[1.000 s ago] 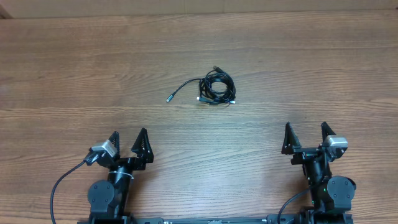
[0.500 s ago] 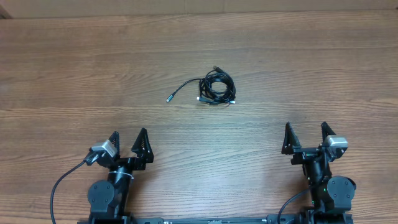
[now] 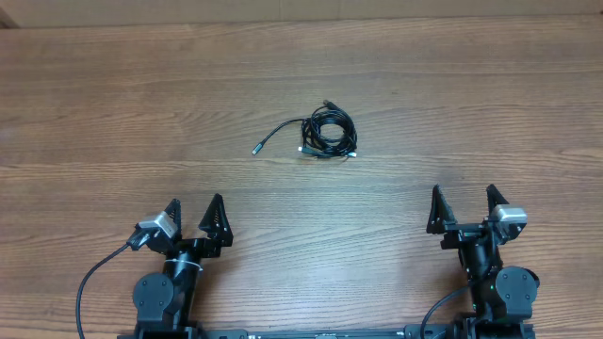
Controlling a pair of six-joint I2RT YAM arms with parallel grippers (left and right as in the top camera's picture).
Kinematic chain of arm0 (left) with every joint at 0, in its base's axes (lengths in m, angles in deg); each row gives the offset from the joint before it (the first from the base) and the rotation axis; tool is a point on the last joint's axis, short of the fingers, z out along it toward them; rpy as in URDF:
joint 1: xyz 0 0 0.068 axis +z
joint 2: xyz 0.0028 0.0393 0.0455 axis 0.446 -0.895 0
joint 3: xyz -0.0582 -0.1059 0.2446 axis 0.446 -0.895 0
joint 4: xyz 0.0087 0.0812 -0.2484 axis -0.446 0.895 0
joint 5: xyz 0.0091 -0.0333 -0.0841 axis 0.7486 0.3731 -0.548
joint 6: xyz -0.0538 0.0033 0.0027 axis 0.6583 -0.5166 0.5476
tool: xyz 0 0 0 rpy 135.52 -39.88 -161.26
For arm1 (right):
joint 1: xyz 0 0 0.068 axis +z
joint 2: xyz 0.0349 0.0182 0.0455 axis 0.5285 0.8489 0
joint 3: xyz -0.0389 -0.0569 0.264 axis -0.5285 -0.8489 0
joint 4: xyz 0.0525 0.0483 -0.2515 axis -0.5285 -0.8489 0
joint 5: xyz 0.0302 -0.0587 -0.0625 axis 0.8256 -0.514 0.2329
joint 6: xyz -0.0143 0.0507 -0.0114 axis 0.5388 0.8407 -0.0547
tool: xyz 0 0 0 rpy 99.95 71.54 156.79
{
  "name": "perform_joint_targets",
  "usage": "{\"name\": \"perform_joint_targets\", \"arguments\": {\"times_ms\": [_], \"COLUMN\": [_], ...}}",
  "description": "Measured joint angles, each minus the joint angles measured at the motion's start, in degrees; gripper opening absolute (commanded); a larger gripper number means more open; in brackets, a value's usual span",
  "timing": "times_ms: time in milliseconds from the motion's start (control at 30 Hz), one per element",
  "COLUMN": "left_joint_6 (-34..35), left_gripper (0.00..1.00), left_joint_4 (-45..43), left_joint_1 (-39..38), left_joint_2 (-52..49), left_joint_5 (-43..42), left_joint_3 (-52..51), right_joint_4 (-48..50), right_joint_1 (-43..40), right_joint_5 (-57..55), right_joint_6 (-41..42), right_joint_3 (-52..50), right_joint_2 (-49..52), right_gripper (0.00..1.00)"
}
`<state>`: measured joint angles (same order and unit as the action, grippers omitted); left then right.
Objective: Untangle cables
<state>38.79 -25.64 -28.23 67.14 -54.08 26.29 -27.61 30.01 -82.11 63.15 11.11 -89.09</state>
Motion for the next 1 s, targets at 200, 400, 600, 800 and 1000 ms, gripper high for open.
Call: {"name": "perform_joint_targets", "arguments": {"times_ms": [200, 400, 600, 800, 1000], "left_joint_6": [0.00, 0.00, 0.76, 1.18, -5.07], "left_gripper": [0.99, 1.00, 1.00, 1.00, 1.00], "left_joint_4": [0.00, -1.64, -16.26, -9.51, 10.21], "left_joint_1": [0.02, 0.02, 0.02, 0.02, 0.02], "left_joint_2": [0.00, 0.00, 0.02, -0.13, -6.12], "left_joint_5": [0.02, 0.22, -1.53, -5.77, -6.91], "left_joint_3": [0.00, 0.00, 0.04, 5.60, 27.80], "right_joint_4": [-0.02, 0.15, 0.57, 3.30, 2.97], "right_joint_1": [0.00, 0.00, 0.00, -0.02, 0.00], "right_joint_5": [0.00, -0.44, 1.86, 6.54, 6.91], "right_joint_6": [0.00, -0.09, 0.04, 0.59, 0.90], "right_joint_3": [0.00, 0.00, 0.00, 0.17, 8.57], "right_joint_2": [0.00, 0.00, 0.00, 0.00, 1.53], "right_gripper": [1.00, 1.00, 1.00, 1.00, 1.00]}}
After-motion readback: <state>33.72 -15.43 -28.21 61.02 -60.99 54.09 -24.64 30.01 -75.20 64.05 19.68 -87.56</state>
